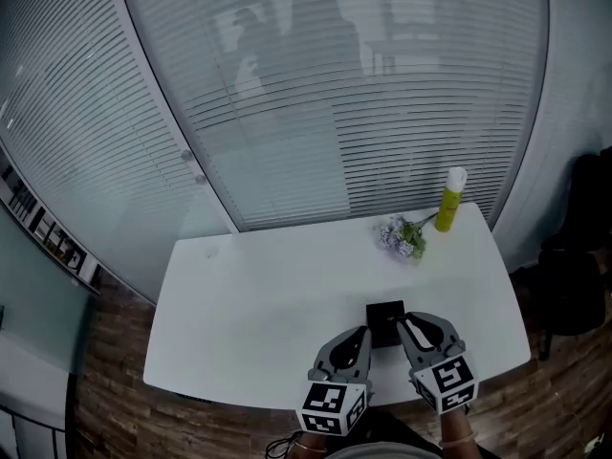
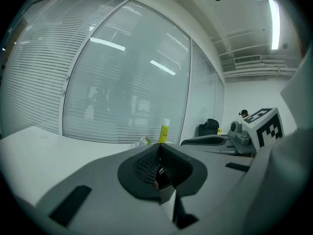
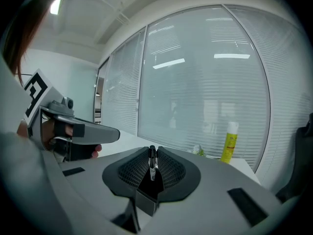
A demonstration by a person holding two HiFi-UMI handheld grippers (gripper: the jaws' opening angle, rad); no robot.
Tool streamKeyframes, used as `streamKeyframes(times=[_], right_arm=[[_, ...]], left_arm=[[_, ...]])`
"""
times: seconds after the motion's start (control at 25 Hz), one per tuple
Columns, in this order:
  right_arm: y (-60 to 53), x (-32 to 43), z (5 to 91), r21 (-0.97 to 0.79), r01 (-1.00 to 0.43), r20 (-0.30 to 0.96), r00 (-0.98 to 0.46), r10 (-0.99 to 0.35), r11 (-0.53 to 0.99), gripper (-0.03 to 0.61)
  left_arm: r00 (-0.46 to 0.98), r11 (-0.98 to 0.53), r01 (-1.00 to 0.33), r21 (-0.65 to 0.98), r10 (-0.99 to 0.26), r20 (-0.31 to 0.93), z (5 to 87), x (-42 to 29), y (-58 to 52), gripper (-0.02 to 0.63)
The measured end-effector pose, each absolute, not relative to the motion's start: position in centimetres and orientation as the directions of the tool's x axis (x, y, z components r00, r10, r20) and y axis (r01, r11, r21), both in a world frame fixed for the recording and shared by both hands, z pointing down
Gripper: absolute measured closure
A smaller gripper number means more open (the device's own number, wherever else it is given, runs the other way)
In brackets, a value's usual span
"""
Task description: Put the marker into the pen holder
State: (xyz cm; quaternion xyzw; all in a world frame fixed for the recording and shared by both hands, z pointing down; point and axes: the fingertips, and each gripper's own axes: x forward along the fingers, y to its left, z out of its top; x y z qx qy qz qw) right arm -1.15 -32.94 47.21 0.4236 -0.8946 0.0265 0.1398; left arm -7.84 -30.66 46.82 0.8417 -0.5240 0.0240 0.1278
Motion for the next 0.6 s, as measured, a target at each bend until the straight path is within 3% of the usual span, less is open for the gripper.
streamKeyframes(times=[0.6], right_arm=[[-33.8, -3.0, 52.2, 0.048, -0.759, 0.423, -0.574, -0.701, 0.650, 0.495]], left_arm=[[0.455, -0.411, -0.883, 0.228, -0.868, 0.197, 48.3, -9.5, -31.3, 0.595]])
